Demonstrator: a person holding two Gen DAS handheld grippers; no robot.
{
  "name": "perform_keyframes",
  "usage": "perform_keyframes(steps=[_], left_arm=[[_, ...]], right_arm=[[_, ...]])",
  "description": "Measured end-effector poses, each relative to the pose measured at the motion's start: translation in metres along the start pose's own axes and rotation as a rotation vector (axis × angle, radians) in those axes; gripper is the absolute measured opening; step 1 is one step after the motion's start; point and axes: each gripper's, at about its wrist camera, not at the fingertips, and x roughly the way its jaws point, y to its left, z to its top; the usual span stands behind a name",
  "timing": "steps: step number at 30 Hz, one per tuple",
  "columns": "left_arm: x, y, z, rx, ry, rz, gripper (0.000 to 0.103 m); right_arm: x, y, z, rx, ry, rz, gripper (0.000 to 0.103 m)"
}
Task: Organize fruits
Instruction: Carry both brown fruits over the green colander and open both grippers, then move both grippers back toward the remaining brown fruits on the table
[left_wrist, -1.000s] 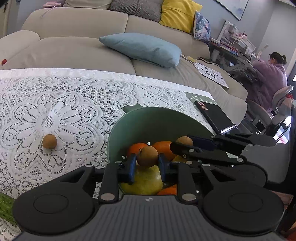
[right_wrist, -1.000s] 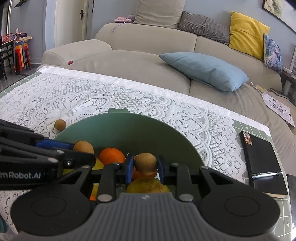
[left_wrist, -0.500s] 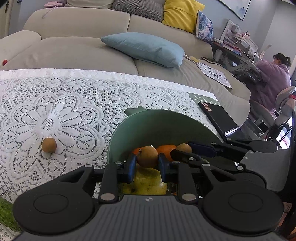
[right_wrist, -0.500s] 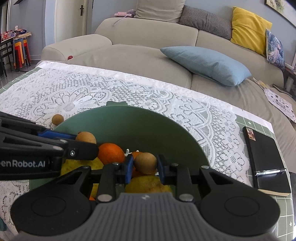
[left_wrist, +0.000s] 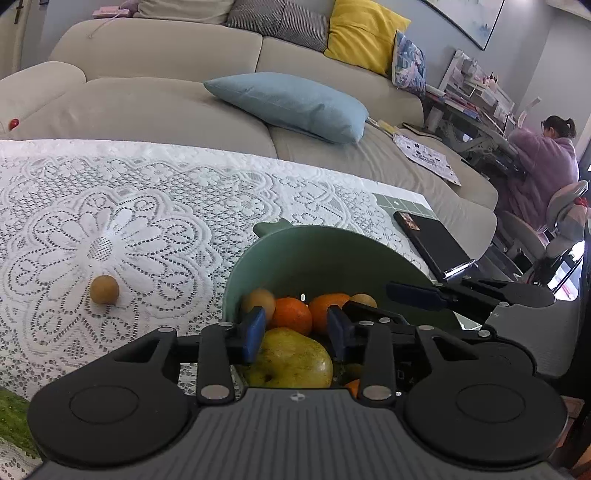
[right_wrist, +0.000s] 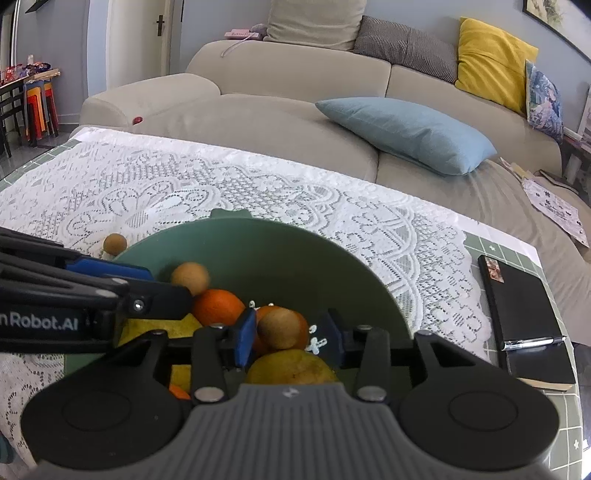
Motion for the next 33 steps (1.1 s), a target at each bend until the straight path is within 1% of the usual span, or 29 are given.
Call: perform_keyframes(steps=[3,7,9,10,12,14,15,16,22,24,27,33], left_arm=[[-0.008,0.0,0.0,0.01,-0.015,-0.006,0.047],[-0.02,0.0,0.002,0.027,-0.033,0.006,0.047],[-0.026,0.0,0.003,0.033,-0.04,0.019,0.047],[-0.029,0.0,0.003,0.036,-0.044,0.026,0.047],[-0.034,0.002,0.004,0.038,-0.048,0.041,0.047],[-0.039,0.004,0.004,0.041,-0.054,0.061,0.047],[-0.041,0.005,0.005,0.046,-0.056,0.071,0.047],[-0.043,0.006,0.005,0.051,-0.056,0.082,0.047],[-0.06,0.019,0.007,0.048,-0.049,0.128,0.047],[-0.065,0.026,0.008,0.042,-0.05,0.157,0.047],[-0.072,0.04,0.01,0.011,-0.041,0.19,0.047],[-0.085,0.071,0.012,-0.033,-0.034,0.221,0.047]], right_arm=[[-0.004,-0.001,0.0,0.014,-0.015,-0.003,0.045],[-0.011,0.0,0.002,0.042,-0.042,-0.008,0.052],[-0.016,0.001,0.002,0.056,-0.057,-0.008,0.054],[-0.017,0.002,0.003,0.063,-0.064,-0.007,0.057],[-0.022,0.004,0.004,0.079,-0.082,-0.006,0.06],[-0.027,0.007,0.006,0.093,-0.098,0.002,0.061],[-0.029,0.008,0.006,0.103,-0.108,0.01,0.065],[-0.032,0.009,0.007,0.112,-0.118,0.018,0.065],[-0.04,0.027,0.014,0.121,-0.151,0.064,0.066],[-0.04,0.035,0.016,0.117,-0.156,0.082,0.067],[-0.038,0.049,0.02,0.108,-0.158,0.112,0.067],[-0.033,0.079,0.028,0.08,-0.168,0.16,0.067]])
